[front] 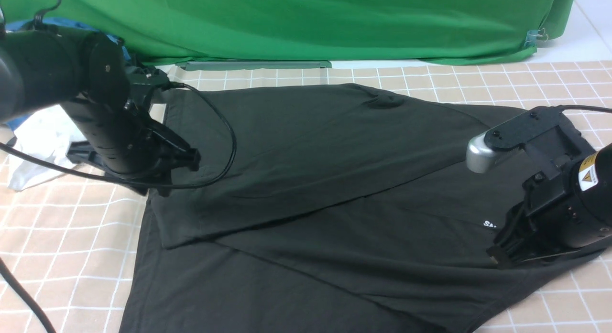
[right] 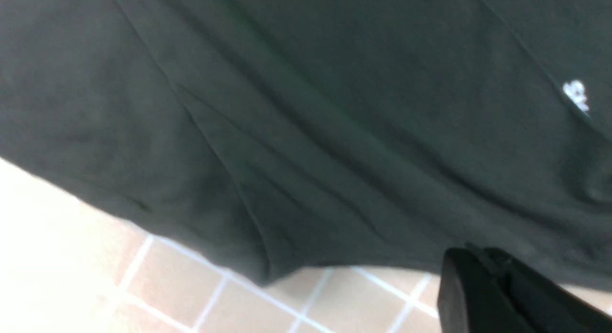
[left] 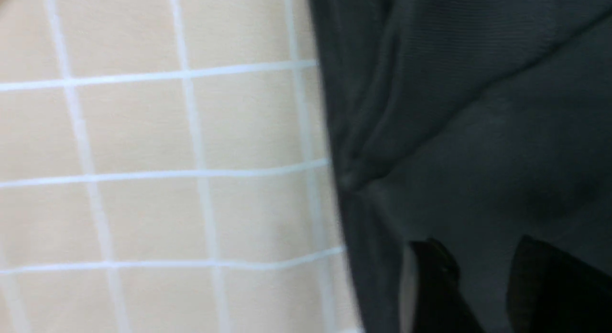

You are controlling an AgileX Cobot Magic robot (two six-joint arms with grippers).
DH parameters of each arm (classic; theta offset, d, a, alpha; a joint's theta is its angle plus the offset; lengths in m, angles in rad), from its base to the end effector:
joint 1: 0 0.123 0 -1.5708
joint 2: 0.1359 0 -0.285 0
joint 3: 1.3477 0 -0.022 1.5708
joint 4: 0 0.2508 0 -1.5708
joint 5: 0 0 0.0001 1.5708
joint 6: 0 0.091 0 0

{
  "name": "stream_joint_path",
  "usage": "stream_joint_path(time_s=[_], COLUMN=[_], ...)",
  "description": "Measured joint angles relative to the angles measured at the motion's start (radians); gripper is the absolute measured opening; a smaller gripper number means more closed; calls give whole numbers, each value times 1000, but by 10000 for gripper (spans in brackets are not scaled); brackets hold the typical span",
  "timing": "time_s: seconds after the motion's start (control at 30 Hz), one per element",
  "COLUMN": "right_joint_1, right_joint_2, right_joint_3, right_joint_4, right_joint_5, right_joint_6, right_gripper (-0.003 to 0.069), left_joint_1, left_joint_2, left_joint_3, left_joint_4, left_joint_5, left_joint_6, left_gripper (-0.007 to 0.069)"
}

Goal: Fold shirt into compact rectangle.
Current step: 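Grasp the near edge of the shirt at its hem and shoulder corners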

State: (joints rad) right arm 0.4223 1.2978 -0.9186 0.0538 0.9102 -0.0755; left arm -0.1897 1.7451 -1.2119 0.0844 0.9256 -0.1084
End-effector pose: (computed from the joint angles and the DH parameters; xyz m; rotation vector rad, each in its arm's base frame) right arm 0.2176 0.1020 0.2694 -0.6516 2.7054 0.1561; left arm 0.3358 -0.0582 0.2171 0.1837 2.9276 0.0617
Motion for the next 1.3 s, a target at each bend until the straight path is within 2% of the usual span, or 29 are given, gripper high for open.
stream_joint_path(time_s=[0.07,0.13,0.33,0.43,0.53,0.63,0.67,0.7,0.73,0.83,0.9,0.97,1.07,1.17,1.2,1.3], right_joint_1=[-22,-82,-330,-421,-448,-447,-447,-447,-447,-447,-447,-447,-447,-447,-447,-450], right_joint_2=[0,0,33,79,148,242,249,295,317,385,416,438,454,457,457,449], right_joint_3=[-23,-47,-53,-53,-53,-53,-53,-53,-53,-53,-53,-53,-53,-55,-59,-71], right_joint_4=[-20,-33,-34,7,42,58,59,59,59,75,79,81,82,84,84,76], right_joint_5=[40,76,91,85,44,2,-1,-21,-32,-79,-111,-136,-169,-191,-187,-170], right_joint_6=[1,4,7,19,20,27,27,28,31,41,43,46,32,-6,-12,-27], right_gripper=[43,43,46,69,169,342,353,419,454,489,472,424,321,112,73,38], left_joint_1=[0,0,-37,-85,-143,-172,-173,-174,-174,-174,-174,-174,-174,-174,-174,-174], left_joint_2=[-15,-64,-299,-384,-414,-404,-404,-401,-400,-397,-397,-397,-397,-397,-397,-397], left_joint_3=[-3,10,236,370,504,608,619,652,670,695,701,702,702,702,702,702], left_joint_4=[27,36,-115,-193,-226,-234,-234,-244,-248,-254,-256,-255,-258,-258,-258,-258], left_joint_5=[54,110,70,31,-12,-70,-79,-111,-131,-163,-174,-182,-197,-208,-210,-211], left_joint_6=[-10,-16,-19,-20,-33,-53,-54,-58,-63,-66,-68,-68,-68,-68,-68,-68], left_gripper=[286,279,67,19,15,16,16,17,18,19,19,19,19,19,19,19])
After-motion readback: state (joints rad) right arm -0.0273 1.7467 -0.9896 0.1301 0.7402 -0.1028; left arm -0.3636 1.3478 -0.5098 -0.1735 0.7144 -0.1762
